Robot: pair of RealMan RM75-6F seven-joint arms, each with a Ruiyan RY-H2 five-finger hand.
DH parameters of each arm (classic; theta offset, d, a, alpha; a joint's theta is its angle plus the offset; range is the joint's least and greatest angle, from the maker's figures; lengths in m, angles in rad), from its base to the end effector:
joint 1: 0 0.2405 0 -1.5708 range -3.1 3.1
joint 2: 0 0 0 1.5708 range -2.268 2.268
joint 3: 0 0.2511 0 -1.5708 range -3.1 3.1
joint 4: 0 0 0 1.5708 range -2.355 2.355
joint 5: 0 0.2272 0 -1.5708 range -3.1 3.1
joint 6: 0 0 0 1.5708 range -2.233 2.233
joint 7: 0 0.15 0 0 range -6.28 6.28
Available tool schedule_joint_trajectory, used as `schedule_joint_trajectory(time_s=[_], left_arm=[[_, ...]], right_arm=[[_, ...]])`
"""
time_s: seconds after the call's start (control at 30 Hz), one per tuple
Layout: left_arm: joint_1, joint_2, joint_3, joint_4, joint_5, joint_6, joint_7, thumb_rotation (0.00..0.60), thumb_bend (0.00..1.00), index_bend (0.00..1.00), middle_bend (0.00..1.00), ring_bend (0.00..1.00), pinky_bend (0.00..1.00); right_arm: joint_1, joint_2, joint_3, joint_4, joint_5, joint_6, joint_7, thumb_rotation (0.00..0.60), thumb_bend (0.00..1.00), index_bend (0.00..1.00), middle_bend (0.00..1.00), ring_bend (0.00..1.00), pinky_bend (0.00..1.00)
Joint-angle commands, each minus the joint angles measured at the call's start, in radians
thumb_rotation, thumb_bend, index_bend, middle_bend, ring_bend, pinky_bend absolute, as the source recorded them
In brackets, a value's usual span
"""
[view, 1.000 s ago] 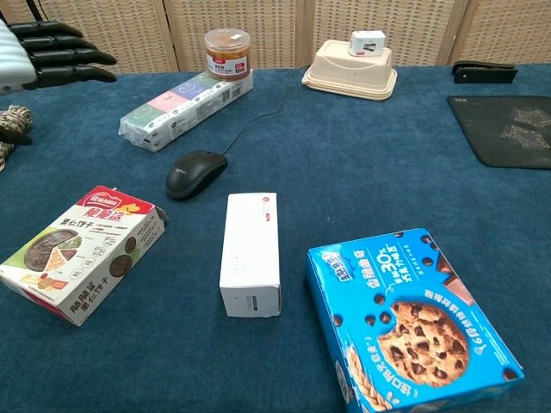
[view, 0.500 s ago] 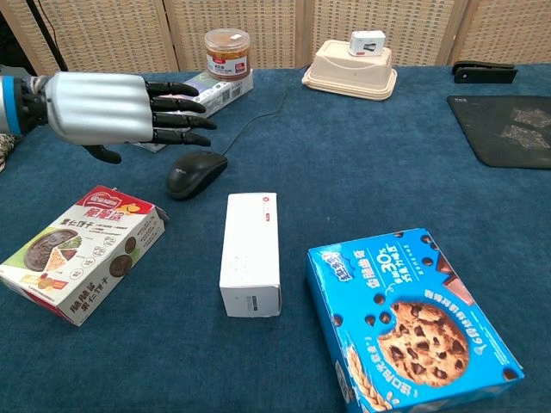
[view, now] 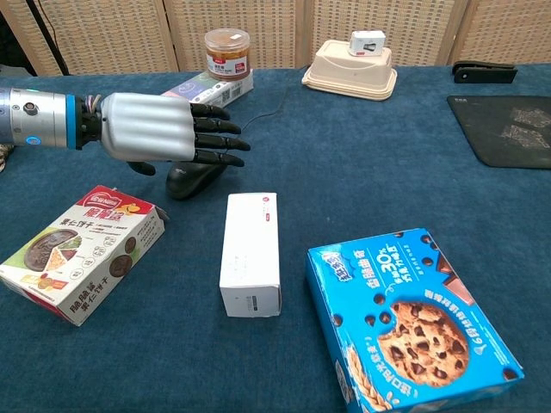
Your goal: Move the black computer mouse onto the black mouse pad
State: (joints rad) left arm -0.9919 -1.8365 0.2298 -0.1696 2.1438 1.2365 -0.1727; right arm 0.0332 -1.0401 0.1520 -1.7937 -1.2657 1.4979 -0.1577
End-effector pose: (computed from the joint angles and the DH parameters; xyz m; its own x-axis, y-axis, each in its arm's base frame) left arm -0.1748 0.4284 -0.0347 0.8026 -0.5261 0.2811 -0.2933 -0.7584 -0.5821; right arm -0.3131 -0.1882 0.1753 0.4223 0.0493 0.9051 -0.8837 0.2447 0.3989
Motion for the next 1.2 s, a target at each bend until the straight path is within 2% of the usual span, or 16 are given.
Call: schedule_joint_trajectory(time_s=[0.03,0.17,0.27,0.43,0.53,0.73,1.03,1.2], left_arm=[[-0.008,-0.012,0.022,0.012,0.004,-0.019,0.006,0.6,0.1,0.0,0.0,0.0,0.16],[-0.013,-0.028,0.041,0.02,-0.008,-0.02,0.009,0.6,0.11,0.0,0.0,0.01,0.25],[-0.016,-0.035,0.059,0.027,-0.012,-0.022,0.013,0.6,0.12,0.06,0.02,0.09,0.34],[-0.016,-0.047,0.079,0.037,-0.026,-0.012,0.027,0.6,0.18,0.33,0.24,0.32,0.46],[-0.015,-0.05,0.088,0.04,-0.035,-0.009,0.025,0.6,0.2,0.4,0.32,0.4,0.5],[-0.011,-0.049,0.095,0.044,-0.059,0.002,0.018,0.6,0.21,0.47,0.39,0.43,0.51],[-0.024,-0.042,0.077,0.028,-0.11,0.057,0.013,0.6,0.21,0.49,0.41,0.43,0.51],[-0.064,-0.051,0.057,0.005,-0.141,0.082,0.028,0.6,0.21,0.49,0.41,0.43,0.51]], right_arm=[[-0.001,0.002,0.0,-0.001,0.001,0.0,0.001,0.6,0.0,0.0,0.0,0.0,0.0],[-0.002,0.004,0.001,-0.002,0.0,0.004,0.004,0.6,0.0,0.0,0.0,0.0,0.0],[-0.002,0.004,0.0,-0.003,0.0,0.003,0.005,0.6,0.0,0.0,0.0,0.0,0.0],[-0.002,0.006,0.0,-0.004,-0.002,0.003,0.009,0.6,0.0,0.0,0.0,0.0,0.0],[-0.002,0.007,0.0,-0.004,-0.002,0.001,0.013,0.6,0.0,0.0,0.0,0.0,0.0],[0.0,0.009,-0.001,-0.004,0.0,-0.005,0.019,0.6,0.0,0.0,0.0,0.0,0.0],[0.0,0.012,-0.003,-0.007,-0.002,-0.008,0.024,0.6,0.0,0.0,0.0,0.0,0.0],[-0.004,0.018,-0.002,-0.012,-0.006,-0.003,0.037,0.6,0.0,0.0,0.0,0.0,0.0]])
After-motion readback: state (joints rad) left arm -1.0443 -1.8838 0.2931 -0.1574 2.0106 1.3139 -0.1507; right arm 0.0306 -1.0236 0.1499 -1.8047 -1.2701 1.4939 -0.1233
